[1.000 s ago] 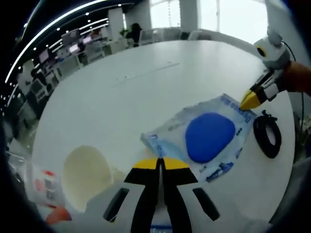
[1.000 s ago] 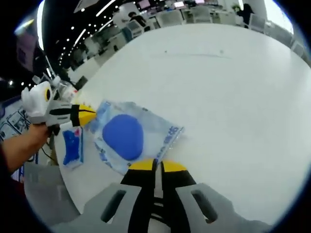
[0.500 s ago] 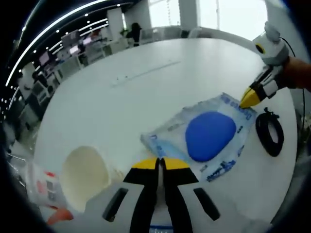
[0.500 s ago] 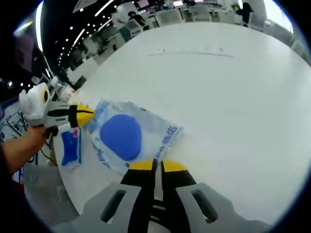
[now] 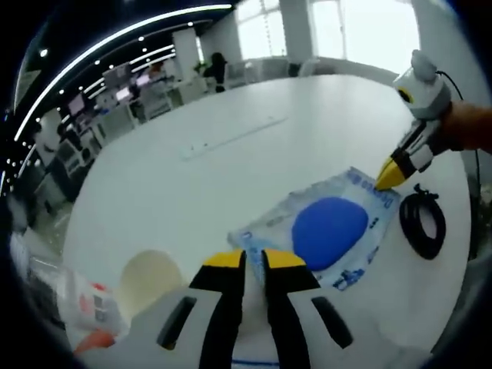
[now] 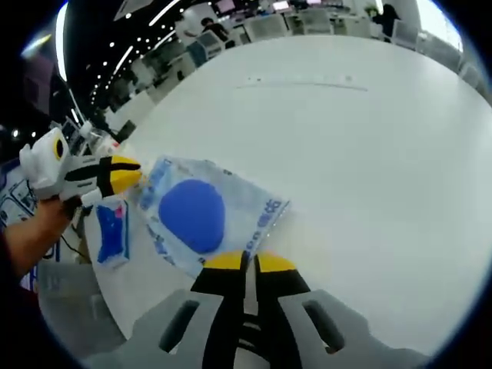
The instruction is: Arrange the tabletop items into an orderly group along one side of the table until the central work area is clear of visible clutter.
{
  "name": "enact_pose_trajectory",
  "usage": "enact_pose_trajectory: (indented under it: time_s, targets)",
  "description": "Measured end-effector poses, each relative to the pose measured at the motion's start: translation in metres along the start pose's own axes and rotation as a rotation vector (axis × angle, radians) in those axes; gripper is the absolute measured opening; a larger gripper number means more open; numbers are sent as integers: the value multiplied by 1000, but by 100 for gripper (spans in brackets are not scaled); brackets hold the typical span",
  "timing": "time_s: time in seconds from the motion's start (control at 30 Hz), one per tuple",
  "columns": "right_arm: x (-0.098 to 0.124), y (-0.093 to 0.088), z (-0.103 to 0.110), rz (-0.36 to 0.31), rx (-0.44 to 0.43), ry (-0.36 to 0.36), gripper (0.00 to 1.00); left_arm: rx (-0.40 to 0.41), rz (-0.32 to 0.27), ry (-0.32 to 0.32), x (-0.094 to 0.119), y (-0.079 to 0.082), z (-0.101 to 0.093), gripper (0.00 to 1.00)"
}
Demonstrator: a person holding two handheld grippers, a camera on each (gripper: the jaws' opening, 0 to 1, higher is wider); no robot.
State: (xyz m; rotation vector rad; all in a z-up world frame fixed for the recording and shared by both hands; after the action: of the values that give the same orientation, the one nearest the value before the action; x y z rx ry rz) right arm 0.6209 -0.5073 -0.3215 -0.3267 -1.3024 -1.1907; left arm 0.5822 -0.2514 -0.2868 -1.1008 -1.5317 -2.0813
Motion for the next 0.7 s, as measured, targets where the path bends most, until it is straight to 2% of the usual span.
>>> enact_pose_trajectory:
  time_s: [0.23, 0.5, 0.7]
  targets:
    - [1, 2, 1, -13, -4, -1, 6, 3, -41, -34, 12, 6, -7, 6]
    - [6, 1, -6, -40, -35, -21, 19, -2, -83, -62, 20, 9, -16, 5]
    - [20, -1, -11, -96, -65, -27, 22, -2, -109, -78, 28, 10, -19, 4]
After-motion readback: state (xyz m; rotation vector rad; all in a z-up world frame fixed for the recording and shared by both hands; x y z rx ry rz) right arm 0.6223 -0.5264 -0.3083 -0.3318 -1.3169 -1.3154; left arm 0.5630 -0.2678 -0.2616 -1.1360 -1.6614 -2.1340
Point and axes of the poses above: the point that each gripper's makers call its tool centre point, and the gripper's own axes: x roughly backward along the fingers, z roughly to its left, y roughly out of its top, the point moved 8 cm from there along x, roughly backward along the fingers, and after that the axes turned 9 degrees about z, right-handed, at the moved point
